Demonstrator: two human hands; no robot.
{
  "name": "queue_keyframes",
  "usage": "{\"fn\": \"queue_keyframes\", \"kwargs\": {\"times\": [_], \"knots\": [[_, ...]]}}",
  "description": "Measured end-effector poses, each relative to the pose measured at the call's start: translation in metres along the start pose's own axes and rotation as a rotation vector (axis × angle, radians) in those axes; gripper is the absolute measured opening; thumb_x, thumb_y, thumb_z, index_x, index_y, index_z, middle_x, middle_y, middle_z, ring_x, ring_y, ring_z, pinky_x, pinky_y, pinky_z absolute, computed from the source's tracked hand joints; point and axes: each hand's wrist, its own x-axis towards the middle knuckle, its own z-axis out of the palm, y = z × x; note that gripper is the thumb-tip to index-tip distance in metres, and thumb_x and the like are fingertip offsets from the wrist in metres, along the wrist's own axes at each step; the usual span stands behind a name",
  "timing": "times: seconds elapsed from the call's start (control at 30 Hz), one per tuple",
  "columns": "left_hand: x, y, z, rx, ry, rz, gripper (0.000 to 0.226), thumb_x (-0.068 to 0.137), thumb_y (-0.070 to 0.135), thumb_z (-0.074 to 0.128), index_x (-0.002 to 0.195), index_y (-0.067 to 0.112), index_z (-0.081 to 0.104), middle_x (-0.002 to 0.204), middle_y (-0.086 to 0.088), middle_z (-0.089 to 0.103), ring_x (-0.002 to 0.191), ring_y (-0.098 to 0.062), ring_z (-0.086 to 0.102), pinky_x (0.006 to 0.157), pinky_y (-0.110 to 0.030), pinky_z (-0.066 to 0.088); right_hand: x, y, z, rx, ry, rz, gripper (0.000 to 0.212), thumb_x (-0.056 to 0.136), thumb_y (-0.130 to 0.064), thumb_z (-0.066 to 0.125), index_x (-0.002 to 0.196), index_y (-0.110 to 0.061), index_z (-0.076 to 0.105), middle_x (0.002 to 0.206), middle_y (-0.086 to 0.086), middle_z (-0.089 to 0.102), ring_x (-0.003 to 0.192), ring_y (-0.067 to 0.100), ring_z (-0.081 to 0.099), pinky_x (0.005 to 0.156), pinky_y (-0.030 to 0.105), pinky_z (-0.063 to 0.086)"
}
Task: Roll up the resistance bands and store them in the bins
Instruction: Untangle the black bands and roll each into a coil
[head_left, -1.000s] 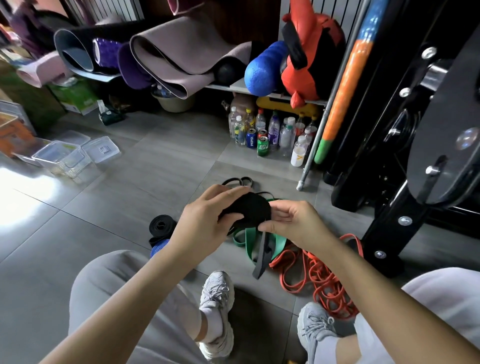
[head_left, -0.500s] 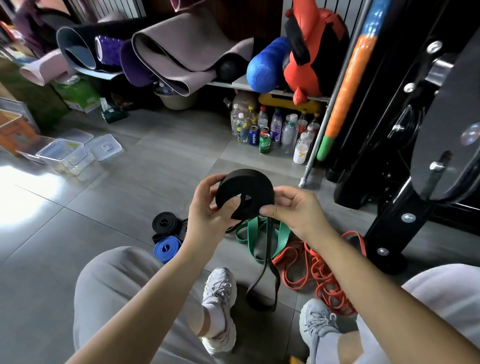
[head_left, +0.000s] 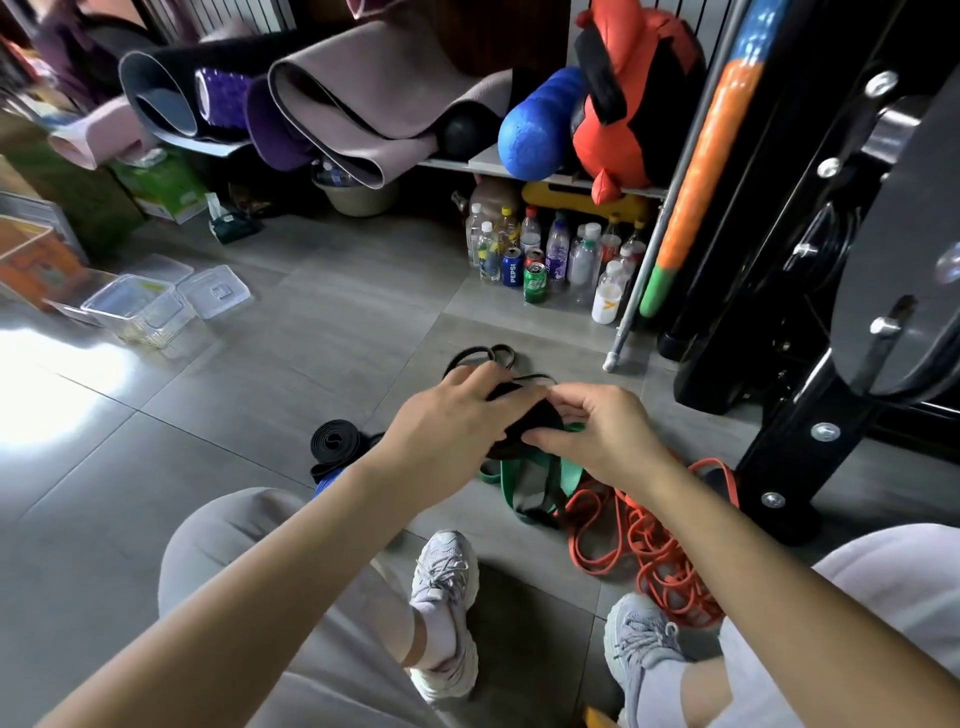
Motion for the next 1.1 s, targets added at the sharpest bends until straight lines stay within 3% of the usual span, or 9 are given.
{"fn": "queue_keyframes", "kwargs": {"times": [0.13, 0.33, 0.43, 0.53, 0.67, 0.77, 0.93, 1.0, 1.1], "knots": [[0.003, -0.006, 0.000, -0.210, 0.049, -0.046, 0.053, 0.079, 0.017, 0.062, 0.127, 0.034, 0.045, 0.111, -0.007, 0.055, 0.091, -0.031, 0.060, 0.065, -0.039, 0.055, 0.004, -0.002, -0.009, 0.003, -0.033, -0.011, 0.036, 0.071, -0.015, 0.079, 0.090, -0.042, 0.066, 0.089, -0.008, 0.073, 0.085, 0.008, 0.069, 0.084, 0.040, 0.055], [0.004, -0.007, -0.005, -0.452, 0.225, -0.237, 0.049, 0.080, 0.015, 0.064, 0.125, 0.030, 0.054, 0.108, 0.008, 0.049, 0.093, -0.009, 0.051, 0.075, -0.024, 0.047, 0.010, -0.003, -0.022, 0.007, -0.056, 0.021, 0.032, 0.070, -0.023, 0.081, 0.088, -0.047, 0.068, 0.090, -0.011, 0.073, 0.087, 0.011, 0.069, 0.086, 0.046, 0.054], [0.003, -0.003, -0.001, -0.607, 0.244, -0.344, 0.048, 0.079, 0.019, 0.062, 0.123, 0.035, 0.052, 0.102, 0.018, 0.044, 0.096, -0.002, 0.049, 0.079, -0.024, 0.050, 0.014, -0.002, -0.023, 0.045, -0.041, 0.009, 0.036, 0.067, -0.022, 0.083, 0.089, -0.047, 0.068, 0.089, -0.012, 0.074, 0.088, 0.009, 0.069, 0.088, 0.043, 0.054], [0.003, 0.004, 0.003, -0.798, 0.350, -0.491, 0.047, 0.077, 0.017, 0.065, 0.116, 0.040, 0.053, 0.105, 0.017, 0.052, 0.101, 0.000, 0.053, 0.089, -0.019, 0.046, 0.014, 0.001, -0.021, 0.112, -0.023, -0.001, 0.045, 0.066, -0.013, 0.084, 0.094, -0.042, 0.064, 0.087, -0.015, 0.073, 0.086, 0.007, 0.069, 0.087, 0.034, 0.054], [0.006, 0.020, 0.000, -1.155, 0.458, -0.638, 0.051, 0.082, -0.004, 0.064, 0.106, 0.039, 0.049, 0.102, 0.006, 0.060, 0.090, -0.010, 0.063, 0.077, -0.032, 0.056, 0.007, 0.008, -0.017, 0.331, -0.007, 0.048, 0.041, 0.069, 0.003, 0.076, 0.093, -0.027, 0.064, 0.082, -0.012, 0.073, 0.083, 0.006, 0.069, 0.080, 0.024, 0.054], [0.004, 0.027, 0.005, -1.300, 0.444, -0.677, 0.046, 0.085, -0.004, 0.061, 0.106, 0.033, 0.044, 0.106, -0.007, 0.056, 0.093, -0.020, 0.063, 0.073, -0.042, 0.058, 0.004, 0.009, -0.013, 0.514, 0.027, 0.075, 0.037, 0.072, 0.013, 0.067, 0.095, -0.015, 0.064, 0.080, -0.010, 0.074, 0.080, 0.005, 0.069, 0.078, 0.020, 0.055], [0.000, 0.037, 0.014, -1.576, 0.427, -0.784, 0.039, 0.087, -0.004, 0.056, 0.105, 0.027, 0.041, 0.108, -0.005, 0.055, 0.099, -0.021, 0.062, 0.071, -0.037, 0.058, 0.001, 0.009, -0.008, 0.661, 0.088, 0.108, 0.030, 0.071, 0.009, 0.066, 0.095, -0.009, 0.065, 0.080, -0.002, 0.074, 0.078, 0.012, 0.070, 0.077, 0.024, 0.056], [0.003, 0.034, 0.017, -1.513, 0.399, -0.795, 0.040, 0.086, 0.000, 0.062, 0.104, 0.028, 0.040, 0.106, 0.000, 0.054, 0.101, -0.020, 0.060, 0.076, -0.036, 0.056, 0.003, 0.009, -0.009, 0.634, 0.096, 0.106, 0.030, 0.072, 0.012, 0.066, 0.094, -0.009, 0.065, 0.078, -0.003, 0.074, 0.076, 0.010, 0.069, 0.074, 0.022, 0.056], [0.004, 0.025, 0.014, -0.963, 0.236, -0.753, 0.051, 0.080, 0.010, 0.071, 0.116, 0.027, 0.040, 0.116, 0.011, 0.040, 0.116, -0.016, 0.045, 0.093, -0.028, 0.042, 0.005, 0.011, -0.015, 0.473, 0.087, 0.085, 0.032, 0.070, 0.009, 0.071, 0.091, -0.014, 0.066, 0.078, -0.008, 0.074, 0.077, 0.008, 0.070, 0.071, 0.019, 0.054]]}}
